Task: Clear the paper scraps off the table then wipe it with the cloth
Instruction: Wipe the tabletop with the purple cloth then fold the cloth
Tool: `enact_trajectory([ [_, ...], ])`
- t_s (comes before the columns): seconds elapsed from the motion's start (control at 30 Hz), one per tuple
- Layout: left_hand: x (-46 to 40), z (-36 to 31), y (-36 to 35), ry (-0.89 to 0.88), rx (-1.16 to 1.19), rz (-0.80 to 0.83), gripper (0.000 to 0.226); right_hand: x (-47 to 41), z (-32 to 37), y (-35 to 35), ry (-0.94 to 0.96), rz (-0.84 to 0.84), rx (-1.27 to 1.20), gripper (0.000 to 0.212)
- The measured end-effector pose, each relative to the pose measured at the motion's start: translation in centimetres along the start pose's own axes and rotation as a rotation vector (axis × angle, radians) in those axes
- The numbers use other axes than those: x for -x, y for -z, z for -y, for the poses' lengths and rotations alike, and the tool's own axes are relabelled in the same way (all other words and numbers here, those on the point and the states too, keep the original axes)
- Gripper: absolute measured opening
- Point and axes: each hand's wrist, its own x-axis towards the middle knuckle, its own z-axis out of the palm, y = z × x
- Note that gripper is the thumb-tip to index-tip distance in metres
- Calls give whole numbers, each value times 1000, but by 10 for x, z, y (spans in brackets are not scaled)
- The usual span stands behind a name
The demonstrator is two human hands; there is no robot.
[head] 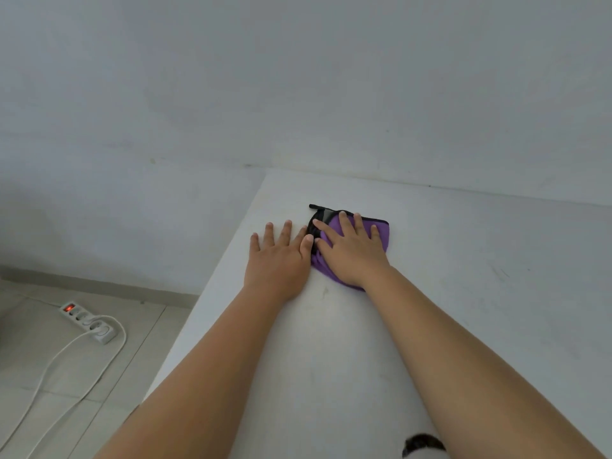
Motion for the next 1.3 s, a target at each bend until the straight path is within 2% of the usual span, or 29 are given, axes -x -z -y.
enact_trajectory([
  [0.1,-11,0,-4,11,4,-22,60,-38,-14,4,-65,-16,-8,55],
  [0.23,-12,3,-7,3,-49,-17,62,-69,-48,13,-286,-35,-38,68],
  [0.4,-13,3,-7,1,-55,-17,60,-58,-73,18,-609,-41,-71,77],
  [0.5,-14,3,-6,4,-41,-10,55,-33,-62,13,-665,-53,-90,78],
  [0.73,0,0,1,-16,127,-104,52,61,3,-2,-510,-84,-113,78],
  [0.87,14,-4,3,-104,49,-119,51,133,23,-10,-327,-81,-104,77],
  [1.13,63,-21,-4,-148,-18,-35,53,254,18,-19,-131,-20,-28,77],
  [1.3,102,-34,-9,-221,4,-25,52,286,-13,-14,110,-32,7,58],
])
